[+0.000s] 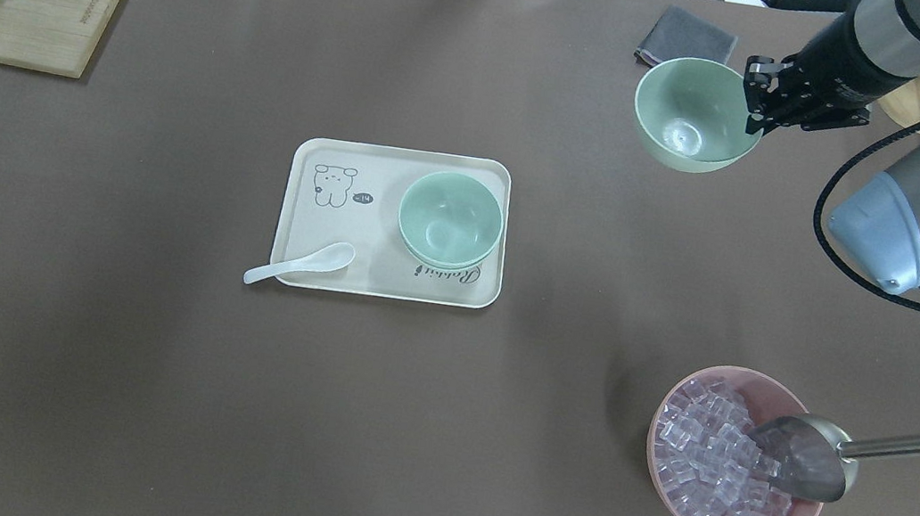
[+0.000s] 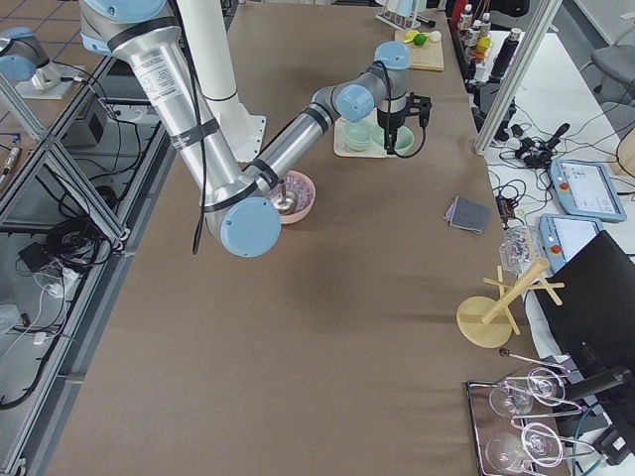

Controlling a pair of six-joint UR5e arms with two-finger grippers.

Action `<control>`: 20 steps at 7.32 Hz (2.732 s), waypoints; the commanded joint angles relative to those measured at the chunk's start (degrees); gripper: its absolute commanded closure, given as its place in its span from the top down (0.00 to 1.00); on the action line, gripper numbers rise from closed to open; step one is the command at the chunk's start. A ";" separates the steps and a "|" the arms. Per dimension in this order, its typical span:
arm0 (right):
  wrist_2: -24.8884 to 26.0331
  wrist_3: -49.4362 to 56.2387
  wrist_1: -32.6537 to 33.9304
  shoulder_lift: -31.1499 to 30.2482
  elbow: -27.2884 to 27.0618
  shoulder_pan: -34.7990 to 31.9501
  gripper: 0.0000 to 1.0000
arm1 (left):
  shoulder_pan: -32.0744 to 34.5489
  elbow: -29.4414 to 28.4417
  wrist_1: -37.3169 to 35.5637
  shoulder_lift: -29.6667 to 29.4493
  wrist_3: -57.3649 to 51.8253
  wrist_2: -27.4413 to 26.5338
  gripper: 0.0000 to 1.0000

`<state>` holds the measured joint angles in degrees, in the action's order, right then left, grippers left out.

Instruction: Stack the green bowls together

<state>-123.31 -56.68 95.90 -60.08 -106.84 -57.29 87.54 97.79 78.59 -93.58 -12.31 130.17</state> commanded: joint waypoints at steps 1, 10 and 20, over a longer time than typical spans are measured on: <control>4.37 -5.78 0.95 5.13 0.67 6.10 0.00 | 0.00 -0.92 0.07 0.06 -0.17 -0.09 0.98; 20.90 -23.71 -6.23 13.58 11.99 22.38 0.00 | 0.18 -1.28 -0.37 2.79 -0.18 0.00 0.98; 23.11 -24.09 -6.69 12.71 13.77 25.74 0.00 | 0.09 -3.57 -0.02 2.70 -0.26 0.09 0.98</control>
<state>-100.20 -80.81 89.21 -47.09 -93.14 -31.60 87.63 94.18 78.57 -90.89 -12.57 130.25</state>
